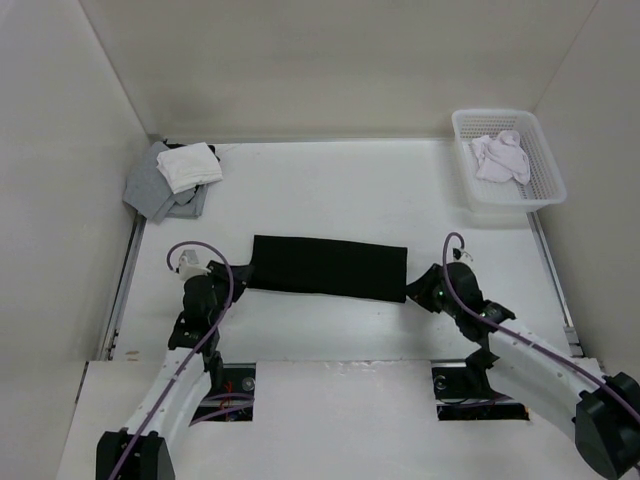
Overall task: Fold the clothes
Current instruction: Fold the tank top
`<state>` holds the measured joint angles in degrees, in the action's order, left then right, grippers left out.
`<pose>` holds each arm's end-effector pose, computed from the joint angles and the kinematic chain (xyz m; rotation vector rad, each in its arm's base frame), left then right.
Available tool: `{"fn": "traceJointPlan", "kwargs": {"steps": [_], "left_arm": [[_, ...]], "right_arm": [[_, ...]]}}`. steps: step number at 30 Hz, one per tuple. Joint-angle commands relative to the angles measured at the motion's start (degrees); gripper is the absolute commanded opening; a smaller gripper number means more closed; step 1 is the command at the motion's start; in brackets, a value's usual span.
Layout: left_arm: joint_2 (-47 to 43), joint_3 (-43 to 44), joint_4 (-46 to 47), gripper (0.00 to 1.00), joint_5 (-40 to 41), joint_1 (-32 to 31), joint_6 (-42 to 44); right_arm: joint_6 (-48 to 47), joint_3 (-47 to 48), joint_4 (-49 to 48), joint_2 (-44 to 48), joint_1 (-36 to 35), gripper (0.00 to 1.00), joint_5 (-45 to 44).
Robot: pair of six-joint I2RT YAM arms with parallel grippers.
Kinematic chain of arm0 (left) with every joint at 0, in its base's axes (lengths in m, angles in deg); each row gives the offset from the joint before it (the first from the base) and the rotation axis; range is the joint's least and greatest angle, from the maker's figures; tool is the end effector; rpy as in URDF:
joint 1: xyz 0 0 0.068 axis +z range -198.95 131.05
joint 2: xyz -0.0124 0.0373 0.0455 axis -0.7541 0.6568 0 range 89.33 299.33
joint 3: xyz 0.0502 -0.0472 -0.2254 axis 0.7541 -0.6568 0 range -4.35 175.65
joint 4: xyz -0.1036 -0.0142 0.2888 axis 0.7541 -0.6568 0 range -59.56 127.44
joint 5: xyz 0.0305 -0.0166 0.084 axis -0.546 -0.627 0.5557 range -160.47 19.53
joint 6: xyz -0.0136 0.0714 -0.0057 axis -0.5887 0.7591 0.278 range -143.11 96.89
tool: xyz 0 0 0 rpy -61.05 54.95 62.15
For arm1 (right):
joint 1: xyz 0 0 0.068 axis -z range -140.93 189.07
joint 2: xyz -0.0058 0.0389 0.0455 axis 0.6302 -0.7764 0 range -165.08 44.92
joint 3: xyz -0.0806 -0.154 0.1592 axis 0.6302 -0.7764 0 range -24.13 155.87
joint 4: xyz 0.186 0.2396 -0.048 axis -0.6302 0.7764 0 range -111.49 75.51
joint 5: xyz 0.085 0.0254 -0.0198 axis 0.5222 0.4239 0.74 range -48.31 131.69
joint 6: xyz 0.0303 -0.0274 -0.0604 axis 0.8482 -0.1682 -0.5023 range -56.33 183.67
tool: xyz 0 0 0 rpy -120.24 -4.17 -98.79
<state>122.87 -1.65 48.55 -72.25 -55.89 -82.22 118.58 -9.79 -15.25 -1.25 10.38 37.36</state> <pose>0.2393 -0.0311 0.0937 -0.8591 1.8050 -0.7929 0.2220 0.1162 0.0896 0.5700 2.2579 0.6902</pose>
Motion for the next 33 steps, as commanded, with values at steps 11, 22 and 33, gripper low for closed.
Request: {"fn": "traceJointPlan", "kwargs": {"steps": [11,22,33], "left_arm": [[0.0,7.5,2.1,0.25,11.4,-12.8,1.7],[24.1,6.7,19.0,0.24,19.3,-31.4,0.3],[12.1,-2.1,8.8,0.27,17.7,-22.9,-0.9]], "right_arm": [[-3.9,2.6,-15.5,-15.2,5.4,0.52,2.1],[1.2,2.6,-24.8,-24.1,7.1,0.13,4.2],[-0.2,0.8,-23.2,-16.1,14.0,0.0,4.2]]}}
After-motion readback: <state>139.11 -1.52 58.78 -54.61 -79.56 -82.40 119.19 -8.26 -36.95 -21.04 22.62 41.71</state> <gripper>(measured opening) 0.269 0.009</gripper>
